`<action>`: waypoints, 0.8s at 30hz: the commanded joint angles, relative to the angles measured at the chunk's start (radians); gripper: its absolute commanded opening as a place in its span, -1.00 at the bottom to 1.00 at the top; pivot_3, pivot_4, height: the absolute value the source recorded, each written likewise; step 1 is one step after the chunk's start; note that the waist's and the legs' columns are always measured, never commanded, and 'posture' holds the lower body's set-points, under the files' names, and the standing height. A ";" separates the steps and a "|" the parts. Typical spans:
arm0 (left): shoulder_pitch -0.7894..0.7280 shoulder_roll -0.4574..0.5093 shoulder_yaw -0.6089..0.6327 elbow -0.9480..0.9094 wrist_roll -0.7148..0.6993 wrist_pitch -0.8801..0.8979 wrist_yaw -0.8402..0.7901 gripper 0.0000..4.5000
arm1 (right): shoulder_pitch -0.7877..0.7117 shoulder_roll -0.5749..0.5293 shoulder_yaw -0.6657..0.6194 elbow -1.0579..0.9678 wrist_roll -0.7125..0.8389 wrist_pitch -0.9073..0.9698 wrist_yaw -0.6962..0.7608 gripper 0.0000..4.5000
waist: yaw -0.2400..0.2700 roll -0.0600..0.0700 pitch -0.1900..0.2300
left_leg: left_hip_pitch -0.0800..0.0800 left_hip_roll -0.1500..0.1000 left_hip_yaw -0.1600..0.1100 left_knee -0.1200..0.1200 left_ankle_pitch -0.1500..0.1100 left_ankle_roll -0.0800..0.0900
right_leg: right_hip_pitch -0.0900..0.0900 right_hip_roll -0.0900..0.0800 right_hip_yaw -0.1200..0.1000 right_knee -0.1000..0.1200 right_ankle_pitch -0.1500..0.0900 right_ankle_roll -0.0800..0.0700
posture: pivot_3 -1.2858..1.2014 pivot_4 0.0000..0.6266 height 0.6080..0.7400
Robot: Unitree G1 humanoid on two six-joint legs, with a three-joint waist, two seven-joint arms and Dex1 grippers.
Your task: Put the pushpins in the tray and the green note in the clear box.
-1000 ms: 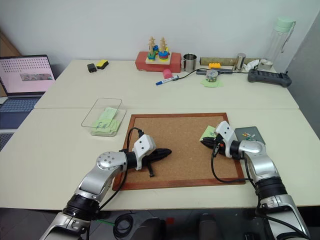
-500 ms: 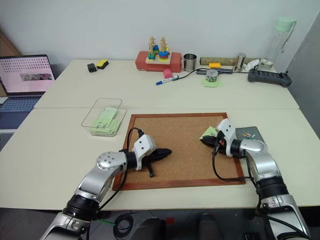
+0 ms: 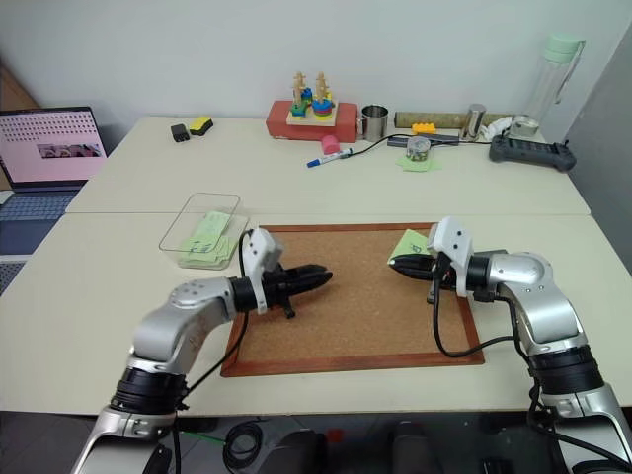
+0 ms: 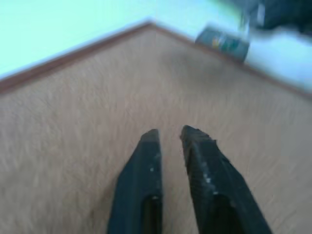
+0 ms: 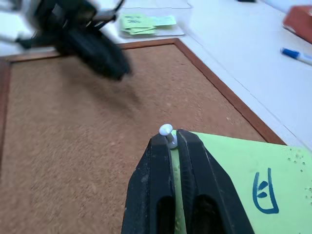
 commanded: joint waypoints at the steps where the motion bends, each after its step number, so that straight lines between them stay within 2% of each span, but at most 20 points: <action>1: -0.026 0.014 0.048 -0.045 -0.099 0.118 -0.002 -0.24 | -0.005 -0.028 0.021 -0.054 -0.028 -0.069 0.030 -1.00 | 0.000 0.000 0.000 | 0.000 0.000 0.000 0.000 0.000 0.000 | 0.000 0.000 0.000 0.000 0.000 0.001 | 0.03 -0.52 1.00; 5: -0.071 0.014 0.071 -0.044 -0.196 0.250 -0.007 0.14 | -0.003 -0.051 0.074 -0.093 -0.079 -0.160 0.070 -1.00 | 0.001 -0.001 0.000 | 0.000 0.000 0.000 0.000 0.000 0.000 | 0.000 0.000 0.000 0.000 -0.001 0.002 | 0.03 -0.52 1.00; 11: -0.093 -0.064 0.065 -0.025 -0.249 0.315 0.055 0.62 | -0.027 -0.064 0.134 -0.117 -0.152 -0.291 0.100 -1.00 | 0.001 -0.001 0.001 | 0.000 0.000 0.000 0.000 0.000 0.000 | 0.000 0.000 0.001 0.000 -0.001 0.001 | 0.03 -0.52 1.00; 22: -0.066 -0.162 0.039 -0.037 -0.291 0.364 0.098 0.62 | -0.050 -0.057 0.179 -0.124 -0.196 -0.385 0.113 -1.00 | 0.002 -0.001 0.001 | 0.000 0.000 0.000 0.000 0.000 -0.001 | 0.000 0.000 0.001 0.000 0.001 -0.002 | 0.03 -0.52 1.00; 23: -0.063 -0.168 0.036 -0.038 -0.291 0.363 0.101 0.47 | -0.050 -0.056 0.182 -0.124 -0.198 -0.391 0.113 -1.00 | 0.002 -0.001 0.001 | 0.000 0.000 0.000 0.000 0.000 -0.001 | 0.000 0.000 0.001 -0.001 0.001 -0.002 | 0.03 -0.52 1.00; 24: -0.060 -0.174 0.036 -0.039 -0.294 0.363 0.101 0.43 | -0.050 -0.054 0.184 -0.124 -0.200 -0.395 0.112 -1.00 | 0.002 -0.001 0.001 | 0.000 0.000 0.000 0.000 0.000 -0.001 | 0.000 0.000 0.001 -0.001 0.001 -0.002 | 0.03 -0.52 1.00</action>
